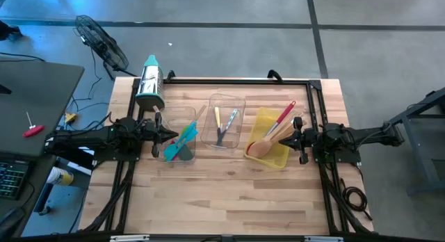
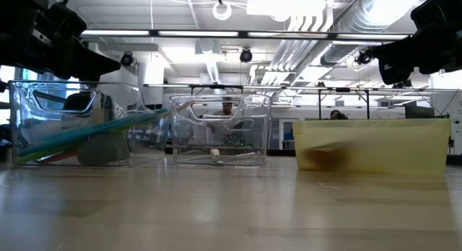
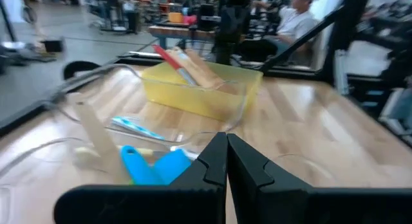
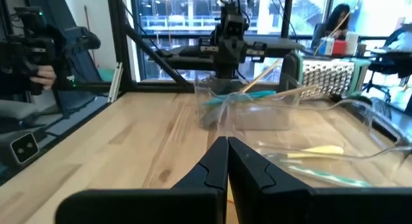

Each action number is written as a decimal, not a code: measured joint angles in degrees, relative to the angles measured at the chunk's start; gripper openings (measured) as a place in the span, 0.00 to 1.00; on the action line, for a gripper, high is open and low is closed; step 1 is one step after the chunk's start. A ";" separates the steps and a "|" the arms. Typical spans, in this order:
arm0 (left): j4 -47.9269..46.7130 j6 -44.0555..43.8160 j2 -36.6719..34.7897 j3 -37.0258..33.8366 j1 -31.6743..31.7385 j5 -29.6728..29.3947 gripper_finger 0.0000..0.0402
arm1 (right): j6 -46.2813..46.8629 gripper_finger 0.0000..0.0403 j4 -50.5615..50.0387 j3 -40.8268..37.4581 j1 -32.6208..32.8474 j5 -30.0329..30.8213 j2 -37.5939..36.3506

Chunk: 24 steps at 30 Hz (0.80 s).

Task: Pick & Place Kitchen Items
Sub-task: Return to Home Position

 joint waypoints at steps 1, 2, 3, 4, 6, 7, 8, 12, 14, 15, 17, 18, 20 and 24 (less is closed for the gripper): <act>-0.10 0.70 0.01 -0.01 0.00 -0.63 0.00 | 0.53 0.01 -0.05 0.00 0.02 -0.03 0.06; -0.18 1.06 0.01 -0.01 0.00 -1.04 0.00 | 0.90 0.01 -0.03 0.00 0.02 -0.07 0.08; -0.20 1.05 0.01 -0.01 0.00 -1.34 0.00 | 1.08 0.01 0.08 0.00 0.02 -0.04 0.06; -0.24 0.97 0.01 -0.02 0.00 -1.39 0.00 | 1.08 0.01 0.18 0.00 0.00 -0.02 0.06; -0.25 -0.72 0.01 -0.02 0.00 -1.36 0.00 | 1.15 0.01 0.17 0.00 0.02 -0.05 0.10; -0.28 -2.29 0.01 0.00 0.00 -1.36 0.00 | 1.17 0.01 0.21 0.00 0.00 -0.03 0.10; -0.28 -3.78 0.01 -0.02 0.00 -1.38 0.00 | 1.17 0.01 0.20 0.00 0.02 -0.04 0.10; -0.31 -5.39 0.01 -0.02 0.00 -1.35 0.00 | 1.19 0.01 0.27 0.00 0.02 -0.04 0.13; -0.32 -5.12 0.01 -0.02 0.00 -1.35 0.00 | 1.19 0.01 0.27 0.00 0.02 -0.04 0.12; -0.32 -5.10 0.01 -0.02 0.00 -1.35 0.00 | 1.19 0.01 0.27 0.00 0.02 -0.04 0.12; -0.32 -5.04 0.01 -0.02 0.00 -1.35 0.00 | 1.19 0.01 0.27 0.00 0.02 -0.04 0.13; -0.32 -5.04 0.01 -0.02 0.00 -1.35 0.00 | 1.21 0.01 0.27 0.00 0.02 -0.04 0.13; -0.32 -5.04 0.01 -0.01 0.00 -1.35 0.00 | 1.21 0.01 0.25 0.00 0.02 -0.04 0.13; -0.32 -5.02 0.01 -0.02 0.00 -1.35 0.00 | 1.21 0.01 0.27 0.02 0.01 -0.04 0.13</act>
